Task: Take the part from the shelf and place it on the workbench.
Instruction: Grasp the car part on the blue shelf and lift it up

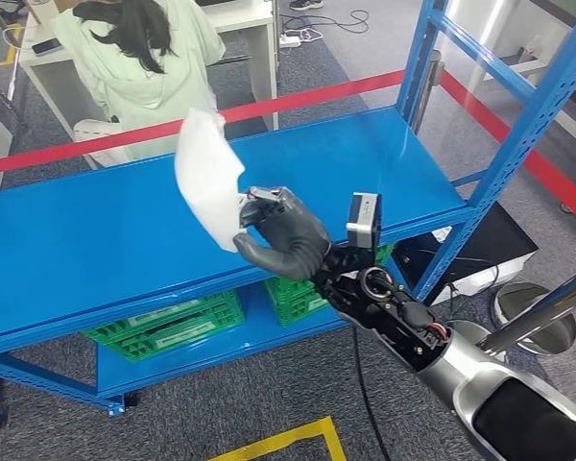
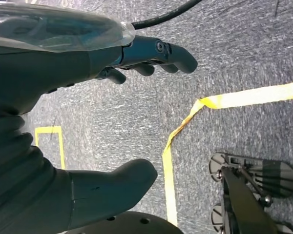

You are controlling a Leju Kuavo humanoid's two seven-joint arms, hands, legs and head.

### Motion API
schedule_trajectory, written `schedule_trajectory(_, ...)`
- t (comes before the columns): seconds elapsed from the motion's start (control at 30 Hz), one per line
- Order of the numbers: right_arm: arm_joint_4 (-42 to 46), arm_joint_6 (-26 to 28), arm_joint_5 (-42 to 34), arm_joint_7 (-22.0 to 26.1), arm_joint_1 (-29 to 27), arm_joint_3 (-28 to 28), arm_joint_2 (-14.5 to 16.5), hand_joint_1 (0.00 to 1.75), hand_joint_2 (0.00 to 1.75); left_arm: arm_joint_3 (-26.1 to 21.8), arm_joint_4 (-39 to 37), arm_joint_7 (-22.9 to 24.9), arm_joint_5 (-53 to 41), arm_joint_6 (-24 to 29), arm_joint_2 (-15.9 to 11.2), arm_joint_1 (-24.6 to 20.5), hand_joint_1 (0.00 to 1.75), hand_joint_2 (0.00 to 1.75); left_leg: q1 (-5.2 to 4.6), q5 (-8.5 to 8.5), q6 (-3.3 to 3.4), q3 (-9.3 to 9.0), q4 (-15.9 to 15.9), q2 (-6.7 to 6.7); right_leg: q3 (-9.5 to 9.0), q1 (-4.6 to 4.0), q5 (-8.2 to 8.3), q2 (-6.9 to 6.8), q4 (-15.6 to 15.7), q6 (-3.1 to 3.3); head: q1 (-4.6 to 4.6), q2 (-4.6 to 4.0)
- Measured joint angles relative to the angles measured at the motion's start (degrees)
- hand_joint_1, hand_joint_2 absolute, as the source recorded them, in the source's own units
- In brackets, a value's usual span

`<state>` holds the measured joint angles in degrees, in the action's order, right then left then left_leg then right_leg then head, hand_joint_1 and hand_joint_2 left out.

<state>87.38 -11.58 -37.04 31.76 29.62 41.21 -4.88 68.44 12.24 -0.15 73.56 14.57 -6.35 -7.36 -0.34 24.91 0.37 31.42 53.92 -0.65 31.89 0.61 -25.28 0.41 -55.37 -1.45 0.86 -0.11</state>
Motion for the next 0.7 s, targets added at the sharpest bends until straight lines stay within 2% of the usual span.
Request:
schedule_trajectory(0.2,-0.75,-1.55,0.04,0.69,-1.24,0.22,1.54,1.75,1.75,-0.65,0.0,-0.42,-0.43,0.49,-0.05,0.04,0.0,1.75,0.0,0.01,-0.01,0.0,0.0,0.0,0.0,0.0,-0.01,-0.01,0.0,0.0,0.02,0.0)
schedule_trajectory(0.47,-0.83,-2.6,-0.23,0.51,-4.77,-0.28,1.67,1.75,1.75,-1.16,0.0,-0.44,-0.23,1.08,-0.32,0.07,0.0,1.75,0.0,0.02,-0.02,0.0,0.0,0.0,0.0,0.01,-0.01,0.0,0.01,0.0,0.02,0.0)
schedule_trajectory(0.7,-0.79,-0.13,1.89,0.58,-6.55,-0.94,1.67,1.75,1.75,-1.55,0.01,1.13,0.05,1.86,-0.32,0.25,0.0,1.75,0.0,0.02,-0.02,-0.02,0.0,0.01,0.01,0.01,-0.01,0.0,0.01,0.0,0.0,0.0)
